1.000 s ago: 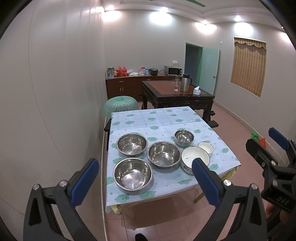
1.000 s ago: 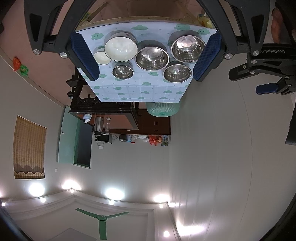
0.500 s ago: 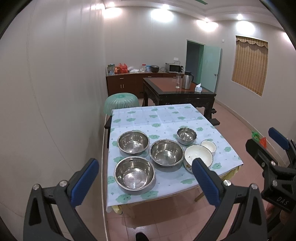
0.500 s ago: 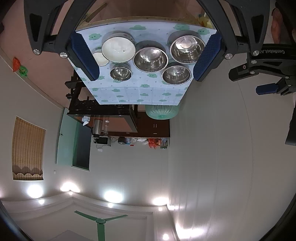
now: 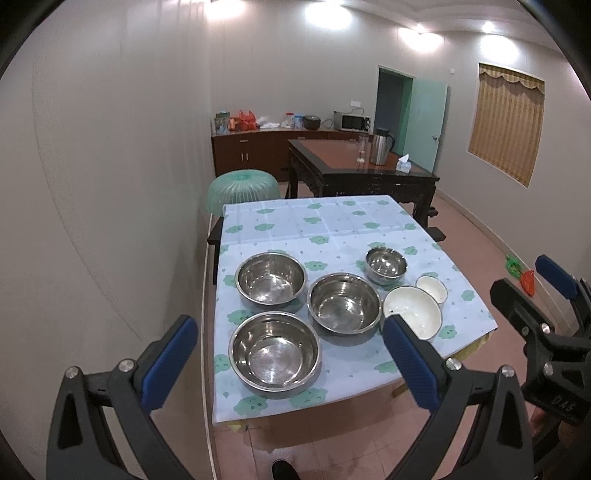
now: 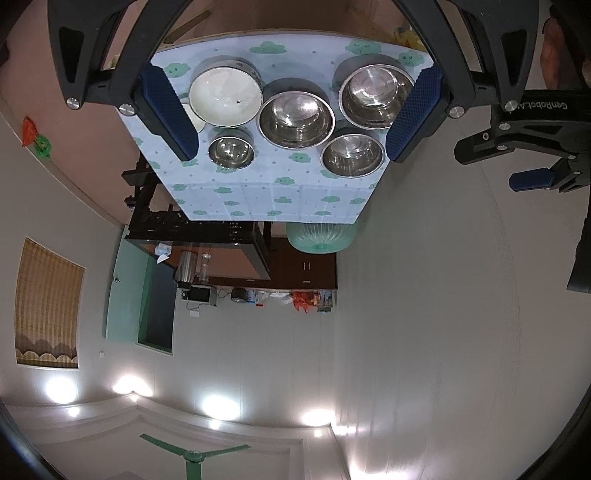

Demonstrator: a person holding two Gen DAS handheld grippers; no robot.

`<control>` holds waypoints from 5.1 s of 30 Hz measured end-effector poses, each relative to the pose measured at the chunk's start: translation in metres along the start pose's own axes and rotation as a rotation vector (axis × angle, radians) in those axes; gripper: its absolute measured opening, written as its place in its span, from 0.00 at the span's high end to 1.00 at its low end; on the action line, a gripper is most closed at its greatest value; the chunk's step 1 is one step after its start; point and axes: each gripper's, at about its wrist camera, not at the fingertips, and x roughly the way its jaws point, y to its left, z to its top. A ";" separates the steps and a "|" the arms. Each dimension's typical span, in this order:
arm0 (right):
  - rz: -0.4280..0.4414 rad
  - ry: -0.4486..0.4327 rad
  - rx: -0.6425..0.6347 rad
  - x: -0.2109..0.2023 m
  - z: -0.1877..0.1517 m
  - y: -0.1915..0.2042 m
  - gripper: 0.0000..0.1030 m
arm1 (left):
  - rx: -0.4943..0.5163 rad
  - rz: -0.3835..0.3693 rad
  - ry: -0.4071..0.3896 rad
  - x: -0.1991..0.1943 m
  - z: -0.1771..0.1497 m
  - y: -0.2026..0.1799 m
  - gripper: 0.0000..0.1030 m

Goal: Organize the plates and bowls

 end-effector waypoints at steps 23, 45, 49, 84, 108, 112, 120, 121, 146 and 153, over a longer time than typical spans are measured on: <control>0.017 0.156 -0.047 0.135 0.013 0.053 0.01 | -0.051 -0.006 0.121 0.117 0.022 0.074 0.01; 0.157 0.304 -0.126 0.259 0.016 0.088 0.01 | -0.165 0.129 0.238 0.196 0.027 0.120 0.01; 0.191 0.345 -0.145 0.286 0.016 0.088 0.01 | -0.184 0.149 0.267 0.215 0.032 0.118 0.01; 0.257 0.702 -0.206 0.495 -0.051 0.073 0.26 | -0.222 0.239 0.594 0.407 0.006 0.124 0.25; 0.346 0.874 -0.205 0.529 -0.077 0.073 0.80 | -0.176 0.217 0.661 0.444 0.006 0.102 0.83; 0.346 0.884 -0.206 0.532 -0.076 0.074 0.84 | -0.167 0.228 0.662 0.444 0.007 0.101 0.83; 0.347 0.883 -0.194 0.531 -0.074 0.074 0.84 | -0.160 0.240 0.658 0.441 0.010 0.102 0.83; 0.347 0.881 -0.192 0.530 -0.073 0.074 0.84 | -0.159 0.242 0.656 0.440 0.011 0.102 0.84; 0.355 0.835 -0.208 0.505 -0.049 0.079 0.84 | -0.167 0.257 0.613 0.416 0.021 0.106 0.84; 0.360 0.824 -0.208 0.496 -0.045 0.078 0.84 | -0.169 0.259 0.603 0.408 0.023 0.106 0.84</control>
